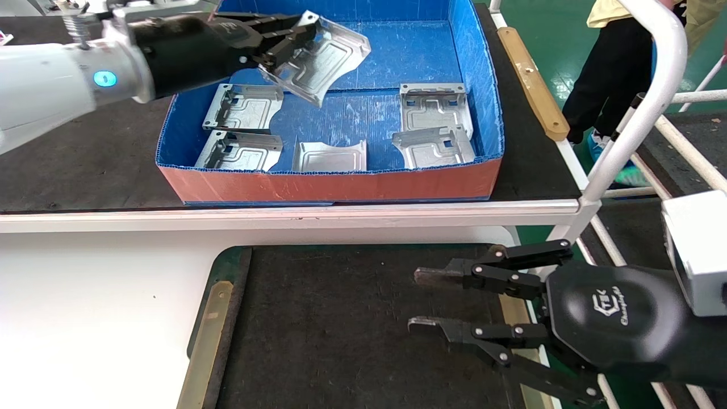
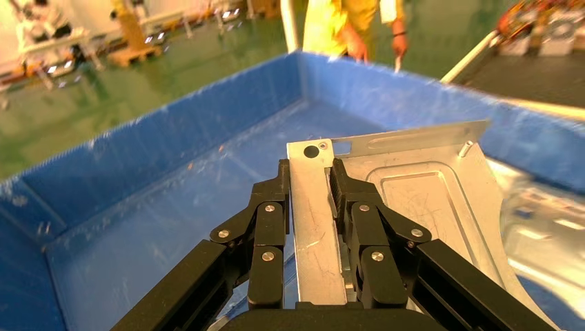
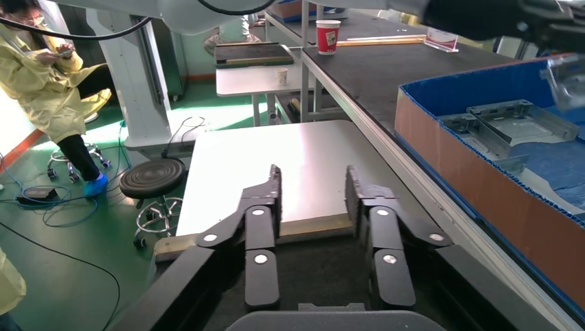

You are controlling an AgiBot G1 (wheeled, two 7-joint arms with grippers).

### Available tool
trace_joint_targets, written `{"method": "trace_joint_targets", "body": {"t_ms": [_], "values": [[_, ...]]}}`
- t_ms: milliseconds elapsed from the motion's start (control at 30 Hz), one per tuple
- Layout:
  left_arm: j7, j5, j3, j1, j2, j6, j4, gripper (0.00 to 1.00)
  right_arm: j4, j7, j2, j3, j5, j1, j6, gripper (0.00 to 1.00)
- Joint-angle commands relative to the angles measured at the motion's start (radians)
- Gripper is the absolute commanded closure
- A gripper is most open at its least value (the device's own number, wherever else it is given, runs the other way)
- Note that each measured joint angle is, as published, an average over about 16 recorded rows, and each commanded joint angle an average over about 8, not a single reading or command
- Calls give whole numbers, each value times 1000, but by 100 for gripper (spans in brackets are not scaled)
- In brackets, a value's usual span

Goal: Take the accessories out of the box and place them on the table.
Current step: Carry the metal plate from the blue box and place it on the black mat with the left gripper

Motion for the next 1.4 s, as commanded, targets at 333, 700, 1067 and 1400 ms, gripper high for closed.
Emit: {"method": "trace_joint_targets", "body": {"t_ms": [333, 700, 1067, 1400], "values": [[81, -127, -62, 91, -120, 181, -152, 100, 0, 0, 0, 0, 0, 0, 0, 100], [226, -238, -105, 222, -219, 380, -234, 100, 0, 0, 0, -1, 0, 0, 0, 100], [388, -282, -115, 346, -289, 536, -274, 100, 0, 0, 0, -1, 1, 0, 0, 100], [542, -300, -107, 455, -307, 640, -313, 100, 0, -1, 0, -1, 1, 0, 1, 25]]}}
